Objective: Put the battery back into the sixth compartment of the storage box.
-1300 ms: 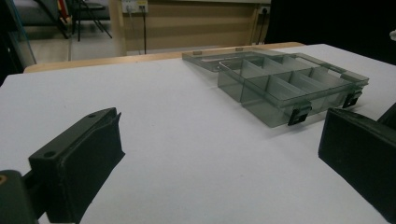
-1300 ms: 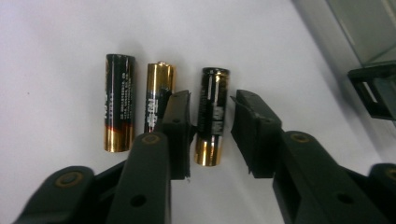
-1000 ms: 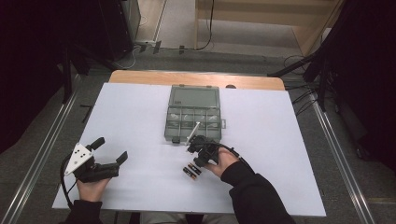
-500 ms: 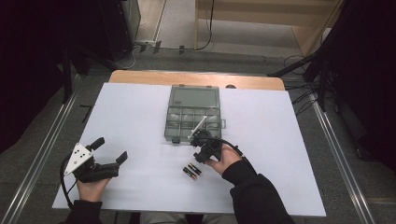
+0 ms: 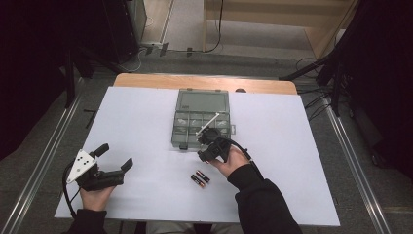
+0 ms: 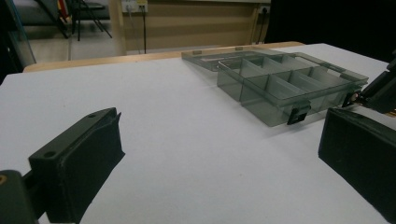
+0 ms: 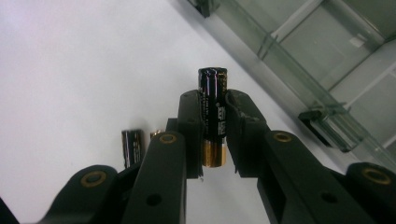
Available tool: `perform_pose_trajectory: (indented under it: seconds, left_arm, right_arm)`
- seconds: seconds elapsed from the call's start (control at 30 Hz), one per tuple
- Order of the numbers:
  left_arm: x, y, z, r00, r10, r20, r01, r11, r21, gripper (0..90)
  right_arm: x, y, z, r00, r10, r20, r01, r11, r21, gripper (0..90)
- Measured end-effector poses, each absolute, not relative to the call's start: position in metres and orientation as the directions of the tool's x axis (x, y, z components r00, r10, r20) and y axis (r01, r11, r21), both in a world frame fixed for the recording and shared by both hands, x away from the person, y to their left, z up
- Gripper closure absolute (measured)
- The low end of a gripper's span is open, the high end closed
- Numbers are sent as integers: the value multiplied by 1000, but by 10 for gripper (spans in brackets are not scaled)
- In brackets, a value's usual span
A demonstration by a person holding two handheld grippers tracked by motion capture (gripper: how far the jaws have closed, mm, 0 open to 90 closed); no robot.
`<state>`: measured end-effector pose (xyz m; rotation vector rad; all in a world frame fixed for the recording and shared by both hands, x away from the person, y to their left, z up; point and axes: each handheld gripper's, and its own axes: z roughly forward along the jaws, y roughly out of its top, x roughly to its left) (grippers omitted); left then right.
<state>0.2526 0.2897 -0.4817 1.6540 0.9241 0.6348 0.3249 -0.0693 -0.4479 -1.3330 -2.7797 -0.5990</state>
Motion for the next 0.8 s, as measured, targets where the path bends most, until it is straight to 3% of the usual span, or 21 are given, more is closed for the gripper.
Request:
perform_pose_trajectory:
  seconds: [0.8]
  left_arm:
    - [252,290,-481,555,831,-50,251,-110,962,0]
  right_arm:
    - [350,-66,-447,-540,795,277,795,374,477,776]
